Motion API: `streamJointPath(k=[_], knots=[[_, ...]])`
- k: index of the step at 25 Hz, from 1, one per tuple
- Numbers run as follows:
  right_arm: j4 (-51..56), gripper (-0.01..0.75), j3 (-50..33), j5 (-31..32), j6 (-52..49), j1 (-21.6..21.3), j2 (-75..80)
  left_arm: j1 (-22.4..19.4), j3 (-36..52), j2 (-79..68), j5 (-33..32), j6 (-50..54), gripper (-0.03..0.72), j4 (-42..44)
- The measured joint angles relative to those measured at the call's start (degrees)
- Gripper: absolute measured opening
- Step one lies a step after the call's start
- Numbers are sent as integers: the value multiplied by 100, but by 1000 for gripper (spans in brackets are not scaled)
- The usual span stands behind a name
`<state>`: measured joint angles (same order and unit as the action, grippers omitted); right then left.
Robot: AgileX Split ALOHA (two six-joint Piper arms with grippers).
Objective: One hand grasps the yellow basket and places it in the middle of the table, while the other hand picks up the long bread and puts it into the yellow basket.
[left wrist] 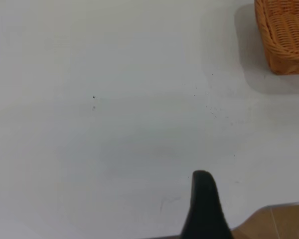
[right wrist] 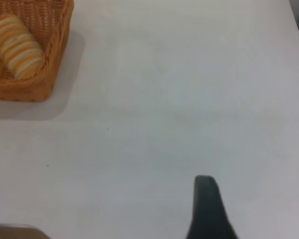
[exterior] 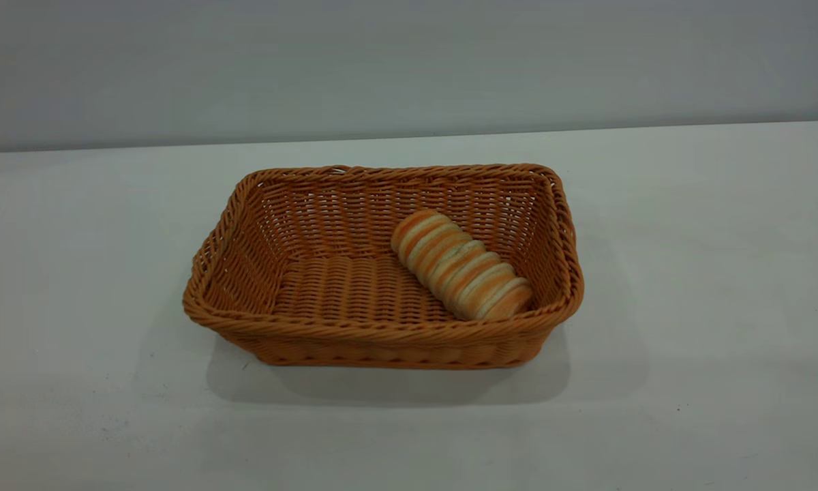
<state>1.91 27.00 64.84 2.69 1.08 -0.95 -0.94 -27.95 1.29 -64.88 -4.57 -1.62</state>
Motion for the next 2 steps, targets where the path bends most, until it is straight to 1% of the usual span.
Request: streamJointPath(k=[2], knots=[[0,530,0,0,0,0,0,0,0,0,0,0,582,0]])
